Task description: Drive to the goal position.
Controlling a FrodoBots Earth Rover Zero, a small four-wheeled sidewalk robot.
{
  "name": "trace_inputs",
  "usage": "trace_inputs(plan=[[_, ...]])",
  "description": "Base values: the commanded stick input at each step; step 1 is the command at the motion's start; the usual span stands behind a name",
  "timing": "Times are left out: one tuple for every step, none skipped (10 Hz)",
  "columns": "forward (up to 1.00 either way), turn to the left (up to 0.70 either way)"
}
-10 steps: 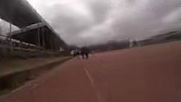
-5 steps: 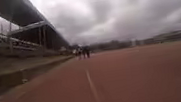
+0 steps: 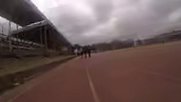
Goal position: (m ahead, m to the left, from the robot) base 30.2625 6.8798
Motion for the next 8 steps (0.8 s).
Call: trace_inputs(plan=[[1.00, 0.00], [1.00, 0.00], [1.00, 0.00], [1.00, 0.00], [1.00, 0.00], [1.00, 0.00], [1.00, 0.00], [1.00, 0.00]])
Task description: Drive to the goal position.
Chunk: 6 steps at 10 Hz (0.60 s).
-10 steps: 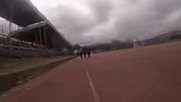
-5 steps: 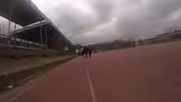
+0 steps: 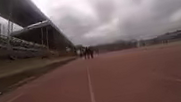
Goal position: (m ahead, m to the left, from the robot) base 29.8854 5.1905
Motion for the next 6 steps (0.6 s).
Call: trace_inputs(plan=[[1.00, 0.00], [1.00, -0.12], [1.00, -0.27], [1.00, -0.27], [1.00, -0.27], [1.00, -0.27]])
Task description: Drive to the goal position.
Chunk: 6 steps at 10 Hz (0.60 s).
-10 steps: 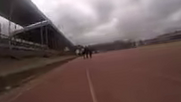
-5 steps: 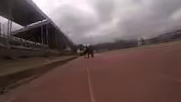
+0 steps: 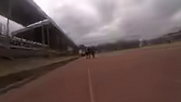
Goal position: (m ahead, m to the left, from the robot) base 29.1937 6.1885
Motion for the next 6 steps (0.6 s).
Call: trace_inputs(plan=[[1.00, -0.27], [1.00, -0.24], [1.00, -0.06], [1.00, 0.00], [1.00, 0.00], [1.00, 0.00]])
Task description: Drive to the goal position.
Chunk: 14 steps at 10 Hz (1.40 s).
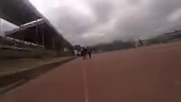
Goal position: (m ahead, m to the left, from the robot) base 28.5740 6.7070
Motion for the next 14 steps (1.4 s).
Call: trace_inputs(plan=[[1.00, 0.00], [1.00, 0.00], [1.00, 0.00], [1.00, 0.00], [1.00, 0.00], [1.00, 0.00], [1.00, 0.00], [1.00, 0.00], [1.00, 0.00], [1.00, 0.00], [1.00, 0.00], [1.00, 0.00], [1.00, 0.00], [1.00, 0.00]])
